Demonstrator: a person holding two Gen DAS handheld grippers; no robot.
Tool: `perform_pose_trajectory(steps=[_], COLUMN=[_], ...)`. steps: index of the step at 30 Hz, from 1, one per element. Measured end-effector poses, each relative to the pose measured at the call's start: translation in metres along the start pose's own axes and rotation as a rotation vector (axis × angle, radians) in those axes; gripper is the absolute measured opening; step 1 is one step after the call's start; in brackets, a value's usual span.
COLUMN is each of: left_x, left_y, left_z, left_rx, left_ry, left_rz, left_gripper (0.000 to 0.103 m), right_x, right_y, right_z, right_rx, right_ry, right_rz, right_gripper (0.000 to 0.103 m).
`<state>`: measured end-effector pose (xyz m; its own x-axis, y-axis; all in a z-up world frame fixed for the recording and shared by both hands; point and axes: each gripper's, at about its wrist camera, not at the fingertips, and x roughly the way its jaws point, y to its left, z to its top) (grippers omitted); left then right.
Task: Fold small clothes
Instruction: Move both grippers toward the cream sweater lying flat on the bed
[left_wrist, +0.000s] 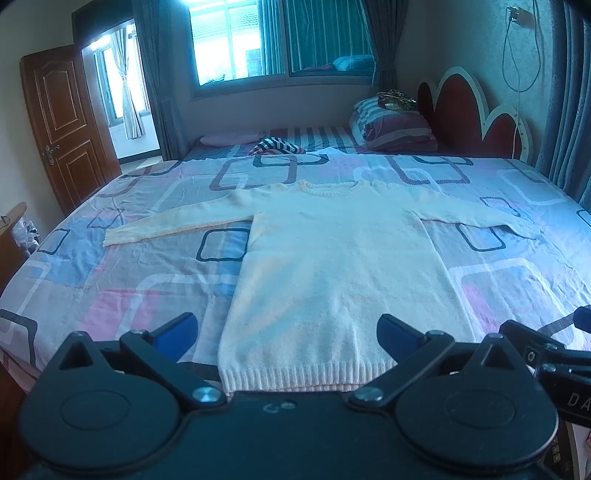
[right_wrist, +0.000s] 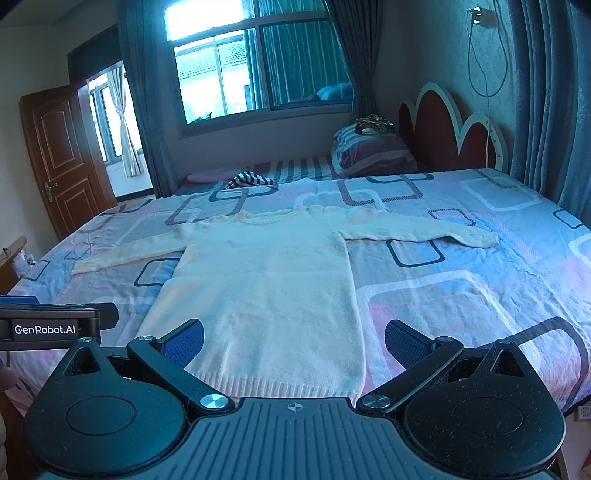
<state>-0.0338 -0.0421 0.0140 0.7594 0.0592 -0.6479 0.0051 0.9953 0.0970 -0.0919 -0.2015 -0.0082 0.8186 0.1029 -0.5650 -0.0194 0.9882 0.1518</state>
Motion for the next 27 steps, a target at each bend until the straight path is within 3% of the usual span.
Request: perform_pose_trajectory(steps=[27], left_x=[0.019], left_y=[-0.002], left_z=[0.009], left_rx=[0.006], left_ry=[0.023], left_rz=[-0.008], left_gripper=[0.102], right_x=[0.015], right_y=[-0.005], right_z=[0.002], right_rx=[0.018], right_ry=[0.015], right_rz=[-0.02], right_gripper=[0.103])
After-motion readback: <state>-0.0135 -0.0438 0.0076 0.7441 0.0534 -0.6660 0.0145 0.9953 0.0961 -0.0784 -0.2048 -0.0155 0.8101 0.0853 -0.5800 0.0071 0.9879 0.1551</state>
